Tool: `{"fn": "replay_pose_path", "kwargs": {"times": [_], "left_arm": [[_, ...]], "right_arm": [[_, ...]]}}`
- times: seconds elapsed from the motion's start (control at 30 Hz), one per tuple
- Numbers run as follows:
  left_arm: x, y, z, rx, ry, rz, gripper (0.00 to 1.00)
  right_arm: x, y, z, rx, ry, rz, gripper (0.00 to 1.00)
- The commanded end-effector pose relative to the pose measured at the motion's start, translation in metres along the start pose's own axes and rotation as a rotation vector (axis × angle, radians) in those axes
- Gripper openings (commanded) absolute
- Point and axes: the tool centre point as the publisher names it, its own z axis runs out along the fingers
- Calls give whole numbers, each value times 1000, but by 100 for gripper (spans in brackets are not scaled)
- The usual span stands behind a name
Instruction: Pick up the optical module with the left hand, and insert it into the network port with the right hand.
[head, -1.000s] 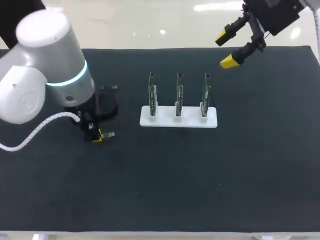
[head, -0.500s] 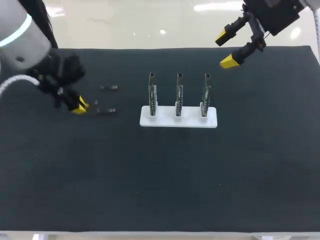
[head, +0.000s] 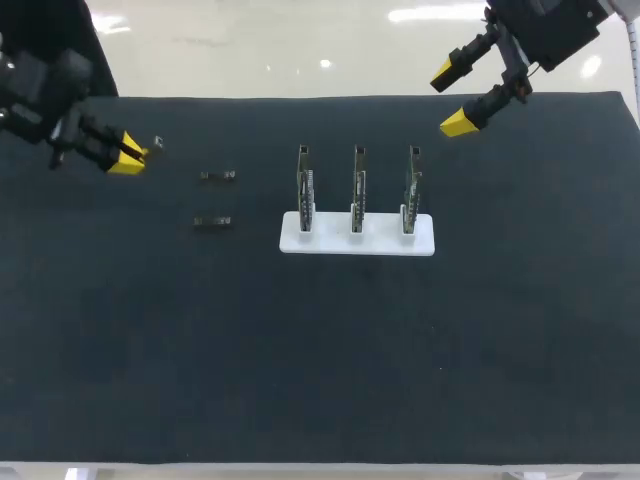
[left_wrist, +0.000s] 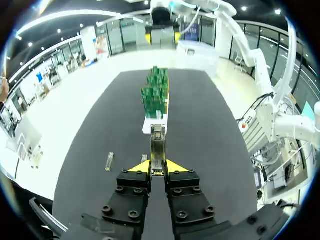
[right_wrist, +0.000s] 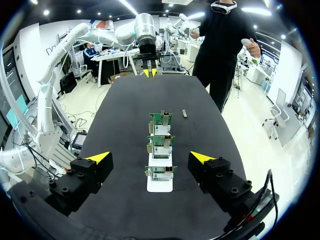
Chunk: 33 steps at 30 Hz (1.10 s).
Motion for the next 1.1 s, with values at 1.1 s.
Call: {"fn": "replay_pose_path", "kwargs": {"times": [1.1], "left_arm": [[-76,6,24,-2,-855,-14,0]], "right_arm": [[0,-1,0,-2,-1,-1,100]]}}
